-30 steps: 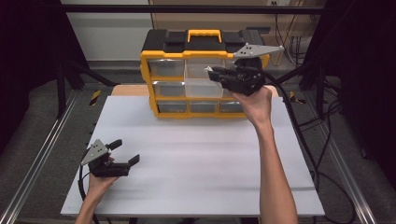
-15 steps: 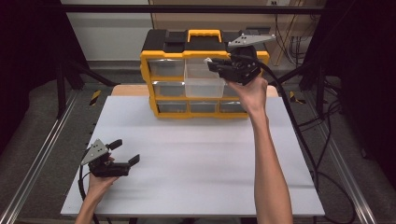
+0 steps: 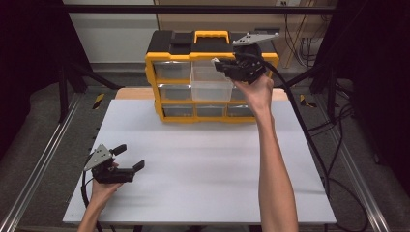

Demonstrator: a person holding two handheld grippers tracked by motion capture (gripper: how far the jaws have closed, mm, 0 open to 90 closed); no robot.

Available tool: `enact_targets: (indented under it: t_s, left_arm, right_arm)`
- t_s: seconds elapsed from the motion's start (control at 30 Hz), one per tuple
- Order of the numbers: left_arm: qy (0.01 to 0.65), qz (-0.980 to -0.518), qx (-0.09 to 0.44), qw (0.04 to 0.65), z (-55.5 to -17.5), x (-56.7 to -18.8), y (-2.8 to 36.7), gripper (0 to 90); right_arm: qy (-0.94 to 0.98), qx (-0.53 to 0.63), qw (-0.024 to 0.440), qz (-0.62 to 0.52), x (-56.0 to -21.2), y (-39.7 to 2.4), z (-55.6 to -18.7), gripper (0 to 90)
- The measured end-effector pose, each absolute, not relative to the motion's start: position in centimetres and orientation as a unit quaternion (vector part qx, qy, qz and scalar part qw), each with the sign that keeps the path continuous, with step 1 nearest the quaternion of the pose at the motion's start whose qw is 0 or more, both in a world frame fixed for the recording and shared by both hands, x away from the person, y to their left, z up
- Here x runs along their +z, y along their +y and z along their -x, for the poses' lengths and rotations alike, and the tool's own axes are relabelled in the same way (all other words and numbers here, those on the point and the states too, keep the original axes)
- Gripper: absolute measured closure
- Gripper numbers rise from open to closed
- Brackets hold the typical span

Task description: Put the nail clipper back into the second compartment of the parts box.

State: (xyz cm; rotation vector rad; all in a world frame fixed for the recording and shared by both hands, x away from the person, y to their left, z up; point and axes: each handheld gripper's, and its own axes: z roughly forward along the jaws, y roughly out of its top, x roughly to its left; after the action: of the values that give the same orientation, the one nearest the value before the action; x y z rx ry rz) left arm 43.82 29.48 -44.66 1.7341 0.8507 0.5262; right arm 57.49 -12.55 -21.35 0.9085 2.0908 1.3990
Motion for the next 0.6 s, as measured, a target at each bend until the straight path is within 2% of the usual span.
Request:
enact_targets:
  t_s: [0.6]
  left_arm:
    - [0.358,-0.73,0.221,0.539,-43.8,-44.6,29.5,2.4]
  right_arm:
    - [0.769,0.491,0.232,-0.337,-22.7,-12.2,-58.4,77.8]
